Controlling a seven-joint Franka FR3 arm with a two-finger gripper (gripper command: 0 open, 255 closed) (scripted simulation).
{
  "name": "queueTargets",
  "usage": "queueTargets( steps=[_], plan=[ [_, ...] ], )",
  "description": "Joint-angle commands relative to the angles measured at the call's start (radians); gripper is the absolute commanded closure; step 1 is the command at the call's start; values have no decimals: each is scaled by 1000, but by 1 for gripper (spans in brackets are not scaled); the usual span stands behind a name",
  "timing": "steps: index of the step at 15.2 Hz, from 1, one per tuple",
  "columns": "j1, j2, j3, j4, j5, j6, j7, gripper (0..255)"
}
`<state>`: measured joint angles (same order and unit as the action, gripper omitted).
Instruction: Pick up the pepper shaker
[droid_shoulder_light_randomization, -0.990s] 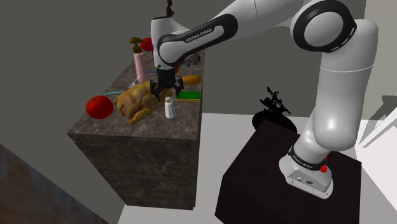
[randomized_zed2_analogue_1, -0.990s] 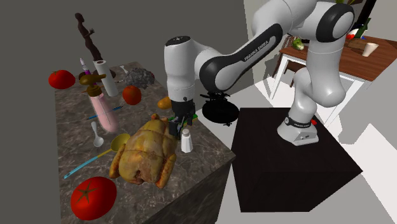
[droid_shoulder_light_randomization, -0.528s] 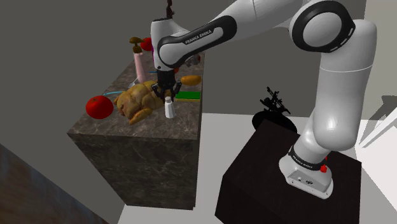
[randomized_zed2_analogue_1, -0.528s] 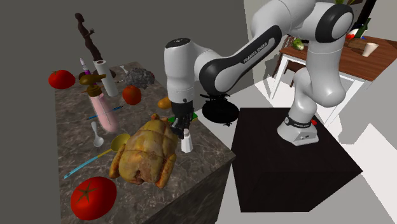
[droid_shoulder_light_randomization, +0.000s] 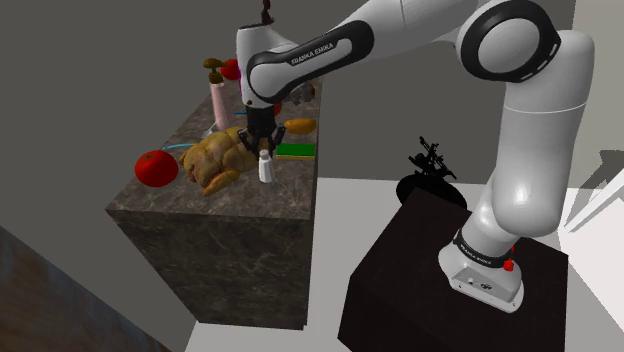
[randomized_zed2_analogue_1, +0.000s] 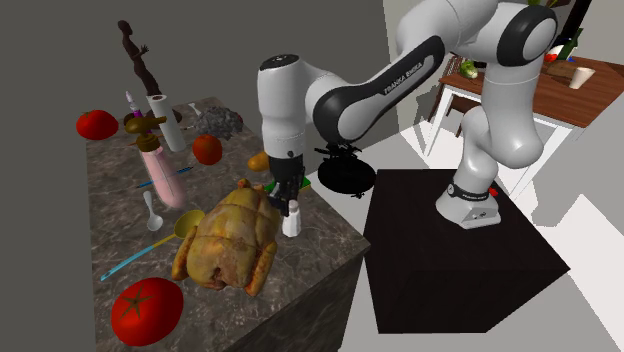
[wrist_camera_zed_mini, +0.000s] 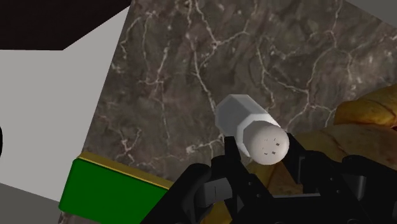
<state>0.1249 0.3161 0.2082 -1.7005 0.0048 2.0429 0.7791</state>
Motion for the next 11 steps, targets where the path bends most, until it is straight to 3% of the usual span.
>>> queueTargets(
  steps=[1, 11],
  plan=[
    [0, -6, 1, 18, 1, -25, 0, 255],
    [0, -31, 3, 119, 5, -149, 3, 255]
  ],
)
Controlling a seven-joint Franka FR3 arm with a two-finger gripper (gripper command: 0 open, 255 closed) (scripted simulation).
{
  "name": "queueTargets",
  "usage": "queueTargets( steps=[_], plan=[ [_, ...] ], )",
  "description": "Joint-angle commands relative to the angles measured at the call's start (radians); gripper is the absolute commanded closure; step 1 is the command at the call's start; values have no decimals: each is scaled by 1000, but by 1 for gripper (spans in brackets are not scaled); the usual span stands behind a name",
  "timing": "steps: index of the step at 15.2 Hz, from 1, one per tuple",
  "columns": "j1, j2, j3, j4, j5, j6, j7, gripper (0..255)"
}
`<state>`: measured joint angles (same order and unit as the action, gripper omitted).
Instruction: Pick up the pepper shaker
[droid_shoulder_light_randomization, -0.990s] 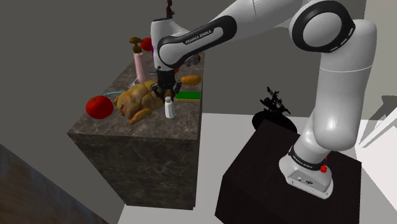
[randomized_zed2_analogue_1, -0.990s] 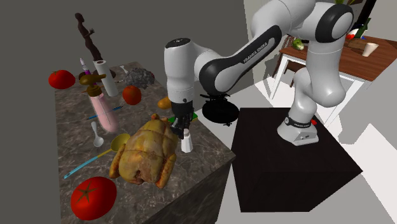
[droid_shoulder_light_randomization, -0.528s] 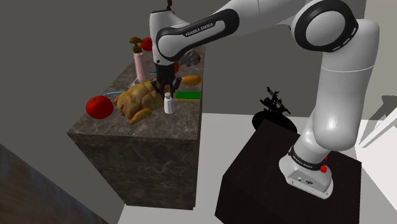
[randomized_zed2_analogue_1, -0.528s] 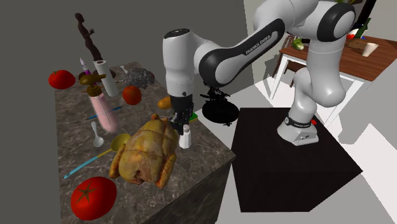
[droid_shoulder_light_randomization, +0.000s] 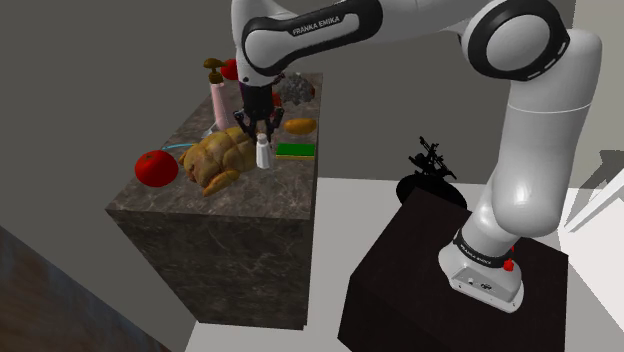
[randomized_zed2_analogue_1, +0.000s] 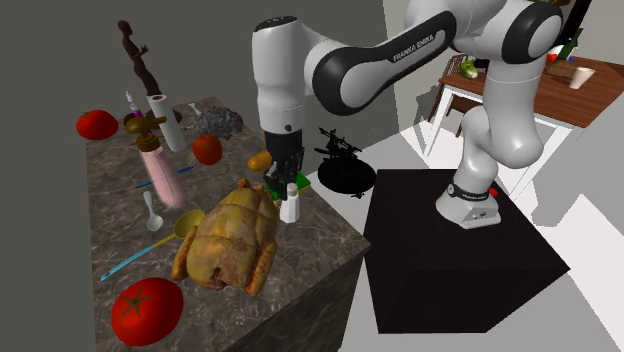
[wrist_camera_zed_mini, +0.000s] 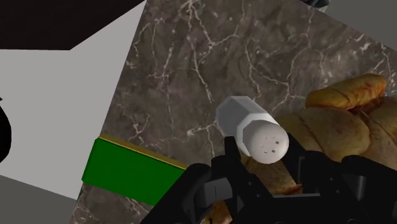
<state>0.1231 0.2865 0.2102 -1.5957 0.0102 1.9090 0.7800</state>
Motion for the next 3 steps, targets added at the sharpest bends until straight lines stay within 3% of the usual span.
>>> queueTargets(
  steps=[1, 3],
  plan=[
    [2, -3, 1, 25, 0, -28, 3, 255],
    [2, -3, 1, 27, 0, -30, 3, 255]
  ],
)
